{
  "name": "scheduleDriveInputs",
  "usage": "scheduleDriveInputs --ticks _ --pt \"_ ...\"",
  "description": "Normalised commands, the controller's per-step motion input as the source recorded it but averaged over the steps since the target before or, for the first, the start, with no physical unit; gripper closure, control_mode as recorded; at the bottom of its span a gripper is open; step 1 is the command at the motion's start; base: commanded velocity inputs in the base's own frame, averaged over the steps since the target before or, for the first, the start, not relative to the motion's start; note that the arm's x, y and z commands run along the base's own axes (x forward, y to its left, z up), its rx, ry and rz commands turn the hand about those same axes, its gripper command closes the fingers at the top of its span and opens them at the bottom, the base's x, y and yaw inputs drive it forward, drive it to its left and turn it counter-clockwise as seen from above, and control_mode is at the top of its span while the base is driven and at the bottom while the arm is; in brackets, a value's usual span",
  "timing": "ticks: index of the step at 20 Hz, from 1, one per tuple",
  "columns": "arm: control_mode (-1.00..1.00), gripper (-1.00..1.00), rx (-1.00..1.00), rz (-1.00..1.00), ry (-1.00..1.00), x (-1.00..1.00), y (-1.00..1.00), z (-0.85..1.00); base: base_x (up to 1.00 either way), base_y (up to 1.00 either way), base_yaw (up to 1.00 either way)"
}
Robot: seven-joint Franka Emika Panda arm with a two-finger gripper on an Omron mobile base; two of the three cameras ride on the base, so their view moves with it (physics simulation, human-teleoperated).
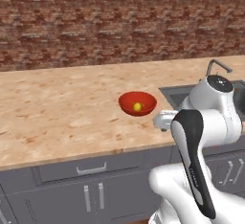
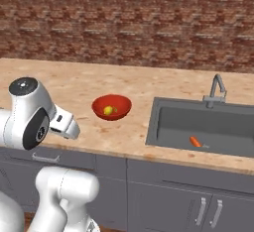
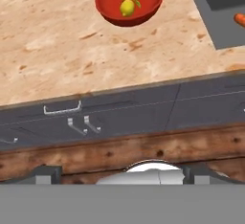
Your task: Pick the lemons from the cabinet and place them in one bowl. Pick the carrot from the sink and place it in the other bowl.
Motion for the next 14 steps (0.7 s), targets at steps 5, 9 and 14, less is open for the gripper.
scheduleDriveInputs --ticks 5,9,14 --pt "1.0 -1.0 0.0 0.0 0.0 0.0 0.0 0.0 0.14 0.25 0.7" --pt "1.0 -1.0 0.0 0.0 0.0 0.0 0.0 0.0 0.0 0.24 0.99" --pt "1.0 -1.0 0.0 0.0 0.0 0.0 0.0 0.0 0.0 0.17 1.0"
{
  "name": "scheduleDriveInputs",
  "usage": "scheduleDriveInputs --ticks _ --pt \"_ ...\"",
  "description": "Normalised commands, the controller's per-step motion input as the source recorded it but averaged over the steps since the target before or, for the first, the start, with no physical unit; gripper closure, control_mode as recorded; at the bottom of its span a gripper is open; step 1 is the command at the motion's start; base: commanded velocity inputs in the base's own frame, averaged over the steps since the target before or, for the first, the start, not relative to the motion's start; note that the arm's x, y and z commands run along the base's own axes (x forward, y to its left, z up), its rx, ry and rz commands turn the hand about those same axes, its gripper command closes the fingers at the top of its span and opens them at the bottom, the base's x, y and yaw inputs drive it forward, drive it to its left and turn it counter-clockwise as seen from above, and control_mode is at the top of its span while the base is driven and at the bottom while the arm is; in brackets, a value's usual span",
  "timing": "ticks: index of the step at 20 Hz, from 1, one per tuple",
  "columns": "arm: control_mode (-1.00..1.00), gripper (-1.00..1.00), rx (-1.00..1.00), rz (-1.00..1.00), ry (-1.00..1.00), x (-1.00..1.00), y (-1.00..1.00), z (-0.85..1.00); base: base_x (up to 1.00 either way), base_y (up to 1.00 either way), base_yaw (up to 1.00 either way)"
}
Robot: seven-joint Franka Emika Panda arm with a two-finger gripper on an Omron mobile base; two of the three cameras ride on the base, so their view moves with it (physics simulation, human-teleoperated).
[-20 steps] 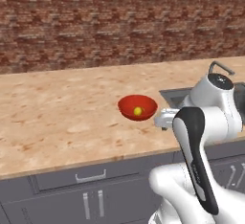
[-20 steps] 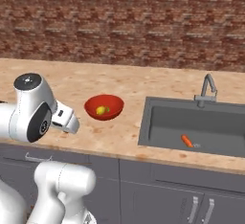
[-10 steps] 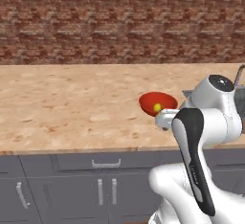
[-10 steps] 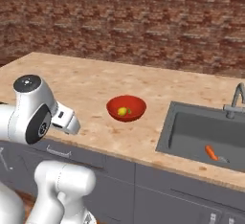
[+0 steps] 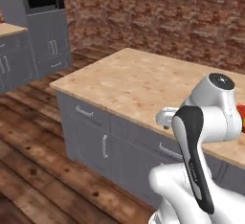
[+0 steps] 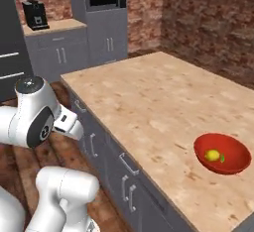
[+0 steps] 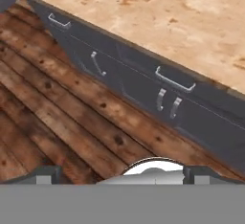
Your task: Pick the lemons from the cabinet and place them in one bowl. Pick the carrot from the sink and place it in the other bowl.
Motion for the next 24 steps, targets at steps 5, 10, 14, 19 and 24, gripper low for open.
scheduleDriveInputs --ticks 5,10,14,19,24 --pt "1.0 -1.0 0.0 0.0 0.0 0.0 0.0 0.0 0.0 0.13 1.0" --pt "1.0 -1.0 0.0 0.0 0.0 0.0 0.0 0.0 0.0 0.07 1.0" --pt "1.0 -1.0 0.0 0.0 0.0 0.0 0.0 0.0 -0.14 0.16 0.96" --pt "1.0 -1.0 0.0 0.0 0.0 0.0 0.0 0.0 -0.21 0.03 0.94" --pt "1.0 -1.0 0.0 0.0 0.0 0.0 0.0 0.0 -0.18 0.0 0.97"
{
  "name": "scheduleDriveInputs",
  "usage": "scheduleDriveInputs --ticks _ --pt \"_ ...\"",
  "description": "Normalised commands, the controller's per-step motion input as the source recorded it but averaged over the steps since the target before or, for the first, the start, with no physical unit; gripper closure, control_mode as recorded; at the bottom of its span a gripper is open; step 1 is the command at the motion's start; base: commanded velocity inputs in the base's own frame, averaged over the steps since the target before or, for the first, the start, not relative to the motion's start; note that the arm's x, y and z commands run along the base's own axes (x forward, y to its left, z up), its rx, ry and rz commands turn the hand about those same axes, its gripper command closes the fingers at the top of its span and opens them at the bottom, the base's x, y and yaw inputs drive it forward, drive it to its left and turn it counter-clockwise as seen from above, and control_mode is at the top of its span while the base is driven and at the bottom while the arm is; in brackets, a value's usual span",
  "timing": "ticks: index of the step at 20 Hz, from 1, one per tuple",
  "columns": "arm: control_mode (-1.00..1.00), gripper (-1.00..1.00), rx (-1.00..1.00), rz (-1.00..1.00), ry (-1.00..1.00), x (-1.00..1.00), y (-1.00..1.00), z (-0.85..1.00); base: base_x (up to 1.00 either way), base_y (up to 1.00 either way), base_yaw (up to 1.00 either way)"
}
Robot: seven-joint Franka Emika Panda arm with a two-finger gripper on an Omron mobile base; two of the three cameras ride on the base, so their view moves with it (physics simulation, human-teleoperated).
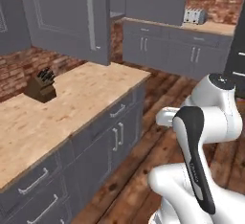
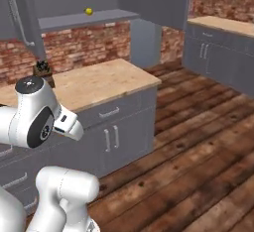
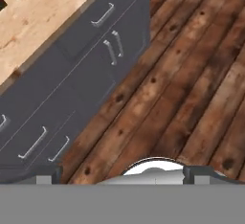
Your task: Pick the lemons from the cabinet and place them in one bowl. Pick the carrot from the sink and place it in the other bowl.
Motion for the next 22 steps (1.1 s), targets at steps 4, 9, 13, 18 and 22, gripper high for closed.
scheduleDriveInputs --ticks 4,9,13,18,22 --pt "1.0 -1.0 0.0 0.0 0.0 0.0 0.0 0.0 -0.21 0.0 0.95" --pt "1.0 -1.0 0.0 0.0 0.0 0.0 0.0 0.0 -0.33 0.02 0.87" --pt "1.0 -1.0 0.0 0.0 0.0 0.0 0.0 0.0 -0.18 -0.08 0.54" --pt "1.0 -1.0 0.0 0.0 0.0 0.0 0.0 0.0 0.01 -0.86 0.07" --pt "1.0 -1.0 0.0 0.0 0.0 0.0 0.0 0.0 0.0 -1.0 0.0"
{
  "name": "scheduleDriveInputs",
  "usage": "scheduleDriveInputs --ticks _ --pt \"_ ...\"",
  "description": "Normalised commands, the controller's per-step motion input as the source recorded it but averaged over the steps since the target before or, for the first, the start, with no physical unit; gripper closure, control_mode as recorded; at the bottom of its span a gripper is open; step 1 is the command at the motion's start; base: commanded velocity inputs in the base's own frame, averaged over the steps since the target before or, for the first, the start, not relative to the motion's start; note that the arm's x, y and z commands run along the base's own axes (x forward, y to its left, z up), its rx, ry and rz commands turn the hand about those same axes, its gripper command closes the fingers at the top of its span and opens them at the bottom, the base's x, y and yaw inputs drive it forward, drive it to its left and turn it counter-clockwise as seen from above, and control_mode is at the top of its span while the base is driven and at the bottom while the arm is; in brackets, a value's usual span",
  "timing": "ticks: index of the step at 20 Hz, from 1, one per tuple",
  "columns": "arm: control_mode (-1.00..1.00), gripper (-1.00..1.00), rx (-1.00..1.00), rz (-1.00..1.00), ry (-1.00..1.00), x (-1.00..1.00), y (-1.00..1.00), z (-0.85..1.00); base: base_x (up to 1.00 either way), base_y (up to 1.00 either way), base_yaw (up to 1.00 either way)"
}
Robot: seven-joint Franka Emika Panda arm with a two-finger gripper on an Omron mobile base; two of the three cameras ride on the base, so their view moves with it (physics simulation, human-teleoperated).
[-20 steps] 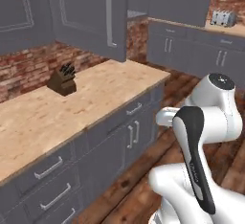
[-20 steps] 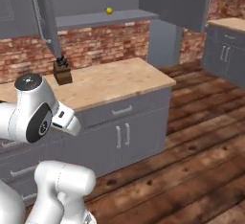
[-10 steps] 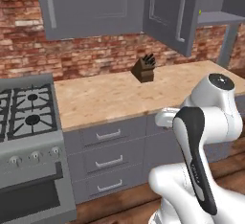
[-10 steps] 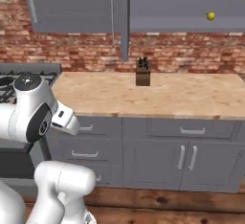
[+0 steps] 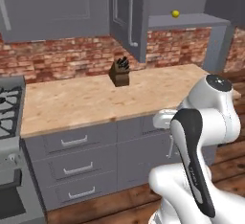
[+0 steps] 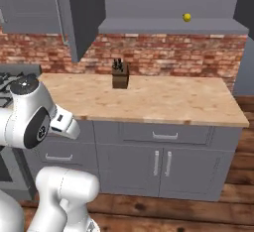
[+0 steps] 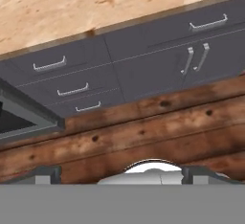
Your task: Pick the lemons from the cabinet and place them in one bowl. Pick the carrot from the sink and place it in the other bowl.
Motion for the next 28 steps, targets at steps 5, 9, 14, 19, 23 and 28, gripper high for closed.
scheduleDriveInputs --ticks 5,9,14,19,23,28 --pt "1.0 -1.0 0.0 0.0 0.0 0.0 0.0 0.0 0.27 -1.0 0.15" --pt "1.0 -1.0 0.0 0.0 0.0 0.0 0.0 0.0 0.53 -0.91 0.32" --pt "1.0 -1.0 0.0 0.0 0.0 0.0 0.0 0.0 0.55 -0.5 0.06" --pt "1.0 -1.0 0.0 0.0 0.0 0.0 0.0 0.0 0.59 -0.21 -0.19" --pt "1.0 -1.0 0.0 0.0 0.0 0.0 0.0 0.0 0.6 -0.08 -0.01" --pt "1.0 -1.0 0.0 0.0 0.0 0.0 0.0 0.0 0.71 -0.56 0.04"
